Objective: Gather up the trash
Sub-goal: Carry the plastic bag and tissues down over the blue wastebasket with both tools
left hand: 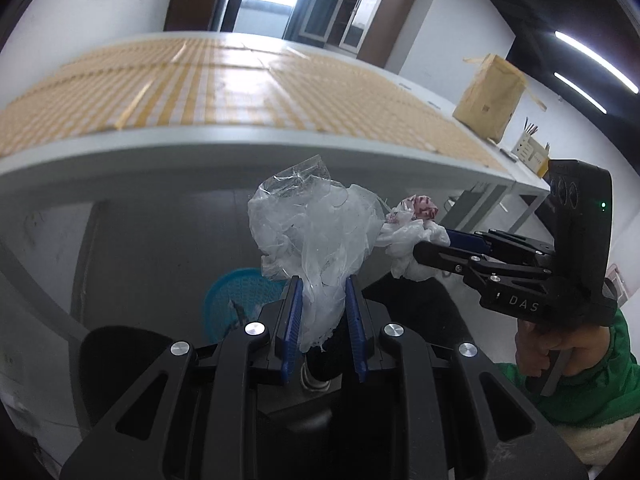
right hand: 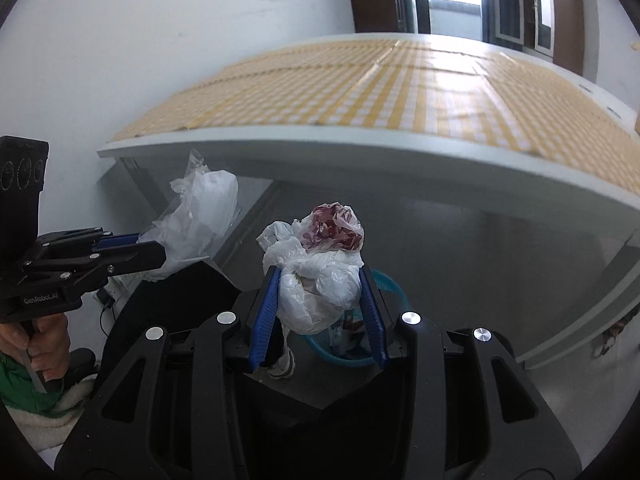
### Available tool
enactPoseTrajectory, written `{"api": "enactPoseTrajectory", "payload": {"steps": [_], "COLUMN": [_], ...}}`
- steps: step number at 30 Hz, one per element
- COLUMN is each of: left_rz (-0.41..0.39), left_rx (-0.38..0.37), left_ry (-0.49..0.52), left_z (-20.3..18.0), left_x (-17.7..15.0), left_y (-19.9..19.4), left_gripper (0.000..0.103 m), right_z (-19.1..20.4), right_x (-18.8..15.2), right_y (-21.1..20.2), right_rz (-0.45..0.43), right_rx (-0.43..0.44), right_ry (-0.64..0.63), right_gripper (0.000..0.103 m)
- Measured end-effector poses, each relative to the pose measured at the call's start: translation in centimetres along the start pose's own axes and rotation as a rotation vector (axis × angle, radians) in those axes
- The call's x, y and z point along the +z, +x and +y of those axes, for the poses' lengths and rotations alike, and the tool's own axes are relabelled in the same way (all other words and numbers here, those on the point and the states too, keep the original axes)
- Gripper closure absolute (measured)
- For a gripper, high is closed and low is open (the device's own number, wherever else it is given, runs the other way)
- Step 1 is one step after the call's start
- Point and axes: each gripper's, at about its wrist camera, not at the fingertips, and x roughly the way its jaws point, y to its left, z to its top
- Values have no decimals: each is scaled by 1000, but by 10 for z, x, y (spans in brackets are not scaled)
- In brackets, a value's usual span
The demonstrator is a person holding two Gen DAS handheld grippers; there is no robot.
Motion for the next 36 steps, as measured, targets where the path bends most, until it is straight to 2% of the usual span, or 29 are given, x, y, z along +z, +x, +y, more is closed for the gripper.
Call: {"api": "enactPoseTrajectory", "payload": {"steps": [8,20,25,30,36], "left_rz": [120,282,328,383,442], "left_rx": [8,43,41,31,55], "left_ry": [-98,-214,-277,-382,-421], "left_z": [37,83,104,121,129], "left_x": [-25,-32,-30,-32,-33], "left_y": [58,149,180,216,249], "left_gripper": [82,82,82,82,81], "right_z": [-15,-37,-51,-72,-86], "right_x": [-30,-53,-59,-61,-66], "right_y": [72,179,212,241,283], "right_rz": [147,341,397,428,489], "right_rx": [-2,-7,-3,-4,-28], "right_ry": [59,168,226,303,355], "right_gripper": [66,65,65,64,63]}}
